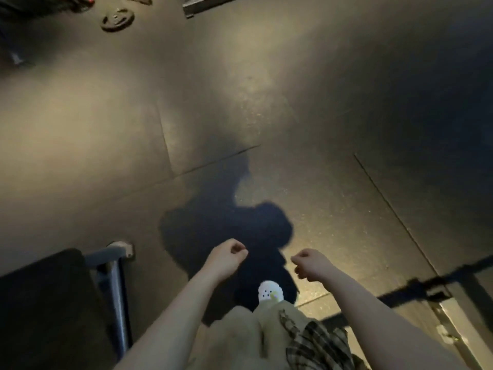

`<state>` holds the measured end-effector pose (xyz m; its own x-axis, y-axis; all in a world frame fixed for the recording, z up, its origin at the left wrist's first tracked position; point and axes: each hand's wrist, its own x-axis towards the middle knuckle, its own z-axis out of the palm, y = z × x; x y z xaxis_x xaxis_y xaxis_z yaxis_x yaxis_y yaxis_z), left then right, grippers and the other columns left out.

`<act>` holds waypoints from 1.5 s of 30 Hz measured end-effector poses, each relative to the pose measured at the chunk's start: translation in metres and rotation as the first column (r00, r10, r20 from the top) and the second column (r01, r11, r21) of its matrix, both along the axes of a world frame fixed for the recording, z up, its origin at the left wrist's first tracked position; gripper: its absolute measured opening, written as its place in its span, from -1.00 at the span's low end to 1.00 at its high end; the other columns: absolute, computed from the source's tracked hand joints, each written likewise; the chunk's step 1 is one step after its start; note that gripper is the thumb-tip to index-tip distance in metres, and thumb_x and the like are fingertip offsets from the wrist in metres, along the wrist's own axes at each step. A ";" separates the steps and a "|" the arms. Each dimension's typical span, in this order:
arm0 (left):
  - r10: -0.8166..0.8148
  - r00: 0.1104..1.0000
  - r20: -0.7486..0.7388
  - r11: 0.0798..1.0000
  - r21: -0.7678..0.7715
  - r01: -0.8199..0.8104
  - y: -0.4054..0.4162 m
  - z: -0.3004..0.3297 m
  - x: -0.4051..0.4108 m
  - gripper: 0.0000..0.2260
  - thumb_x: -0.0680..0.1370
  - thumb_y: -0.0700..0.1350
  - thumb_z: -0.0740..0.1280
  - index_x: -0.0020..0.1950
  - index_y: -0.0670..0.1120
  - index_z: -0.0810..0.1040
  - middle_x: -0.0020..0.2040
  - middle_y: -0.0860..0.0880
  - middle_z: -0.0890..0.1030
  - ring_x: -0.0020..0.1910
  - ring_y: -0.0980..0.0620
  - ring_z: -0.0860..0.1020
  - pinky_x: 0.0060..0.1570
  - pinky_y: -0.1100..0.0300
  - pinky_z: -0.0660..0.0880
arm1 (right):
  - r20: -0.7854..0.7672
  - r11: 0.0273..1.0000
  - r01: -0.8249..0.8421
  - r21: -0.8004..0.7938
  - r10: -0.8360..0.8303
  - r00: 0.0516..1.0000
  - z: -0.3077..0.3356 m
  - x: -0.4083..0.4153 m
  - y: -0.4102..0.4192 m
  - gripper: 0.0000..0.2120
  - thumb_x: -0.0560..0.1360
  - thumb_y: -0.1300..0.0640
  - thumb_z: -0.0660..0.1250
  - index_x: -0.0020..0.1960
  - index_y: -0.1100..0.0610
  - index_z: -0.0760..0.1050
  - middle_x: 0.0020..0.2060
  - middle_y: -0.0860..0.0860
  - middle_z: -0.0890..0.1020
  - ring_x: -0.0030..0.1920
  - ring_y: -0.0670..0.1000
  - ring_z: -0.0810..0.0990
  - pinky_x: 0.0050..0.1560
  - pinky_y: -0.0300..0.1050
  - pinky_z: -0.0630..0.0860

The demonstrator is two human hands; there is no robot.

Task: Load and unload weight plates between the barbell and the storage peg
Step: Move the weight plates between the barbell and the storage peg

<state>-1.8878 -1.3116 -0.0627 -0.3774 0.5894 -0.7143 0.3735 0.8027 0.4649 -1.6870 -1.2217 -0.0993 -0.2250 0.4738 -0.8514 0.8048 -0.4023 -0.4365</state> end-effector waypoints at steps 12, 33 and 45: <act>-0.524 0.843 0.122 0.850 0.130 0.510 0.266 0.006 0.014 -0.91 0.55 -0.09 0.35 0.02 -0.05 0.59 -0.10 -0.03 0.63 -0.01 -0.05 0.62 0.07 0.09 0.53 | -0.015 0.800 0.596 0.070 -0.596 0.803 0.050 0.045 0.181 -0.93 0.59 0.17 0.25 -0.04 0.16 0.48 -0.33 0.07 0.53 -0.43 -0.03 0.48 -0.47 -0.26 0.28; -0.918 0.331 0.220 0.373 0.191 0.908 0.611 0.028 0.337 -0.91 0.62 -0.05 0.26 0.11 0.06 0.48 0.06 0.03 0.58 -0.02 0.09 0.59 -0.04 0.24 0.49 | -0.213 -0.198 0.975 -0.099 -0.953 -0.215 0.070 0.281 0.412 -0.91 0.57 0.15 0.28 -0.03 0.17 0.50 -0.23 0.14 0.61 -0.23 0.10 0.58 -0.16 -0.09 0.48; -0.960 0.253 0.122 0.268 0.136 0.954 0.797 0.039 0.541 -0.91 0.60 -0.09 0.29 0.11 0.01 0.50 -0.03 -0.01 0.59 -0.08 0.08 0.60 -0.09 0.22 0.57 | -0.134 -0.354 0.931 -0.090 -0.922 -0.363 0.087 0.467 0.545 -0.86 0.56 0.16 0.30 0.04 0.20 0.57 -0.10 0.18 0.67 -0.06 0.13 0.65 -0.10 -0.05 0.58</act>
<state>-1.3463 -0.5149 -0.0233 0.5837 0.4618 -0.6679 0.7837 -0.1051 0.6122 -1.2204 -0.6768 -0.0121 0.4924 0.1741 -0.8528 -0.6823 -0.5310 -0.5024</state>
